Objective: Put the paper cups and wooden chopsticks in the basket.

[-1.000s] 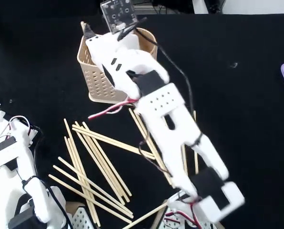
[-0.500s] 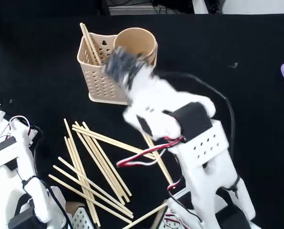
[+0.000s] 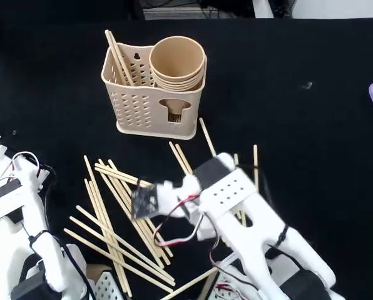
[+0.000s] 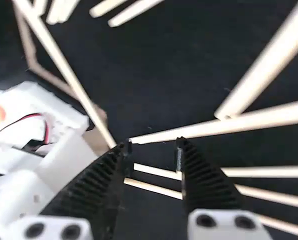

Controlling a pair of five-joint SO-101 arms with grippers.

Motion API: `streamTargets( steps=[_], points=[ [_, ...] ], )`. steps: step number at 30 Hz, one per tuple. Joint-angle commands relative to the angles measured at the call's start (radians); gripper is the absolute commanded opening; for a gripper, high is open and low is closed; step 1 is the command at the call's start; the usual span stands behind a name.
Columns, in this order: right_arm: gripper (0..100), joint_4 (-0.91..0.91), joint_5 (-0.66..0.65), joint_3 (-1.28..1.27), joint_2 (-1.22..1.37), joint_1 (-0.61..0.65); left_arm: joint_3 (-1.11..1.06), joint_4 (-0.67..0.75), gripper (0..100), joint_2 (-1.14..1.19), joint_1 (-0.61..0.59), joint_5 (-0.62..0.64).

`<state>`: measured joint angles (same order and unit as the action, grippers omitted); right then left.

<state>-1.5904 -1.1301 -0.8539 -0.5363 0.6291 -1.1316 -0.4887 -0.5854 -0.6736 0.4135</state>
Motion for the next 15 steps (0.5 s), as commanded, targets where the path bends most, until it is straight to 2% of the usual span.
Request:
streamTargets(
  steps=[1,4,11,15],
  points=[
    [14.8,0.011,-0.028,-0.062,-0.030,0.117,0.027,0.018,5,-0.023,0.010,-0.003],
    [14.8,0.063,-0.002,-0.143,-0.030,0.210,0.027,0.018,5,-0.025,0.004,-0.003],
    [14.8,0.313,0.206,-0.315,-0.035,0.345,0.039,0.025,5,-0.026,-0.048,0.000],
    [14.8,0.331,0.229,-0.326,-0.036,0.396,0.035,0.081,5,-0.015,-0.068,0.003]
  ],
)
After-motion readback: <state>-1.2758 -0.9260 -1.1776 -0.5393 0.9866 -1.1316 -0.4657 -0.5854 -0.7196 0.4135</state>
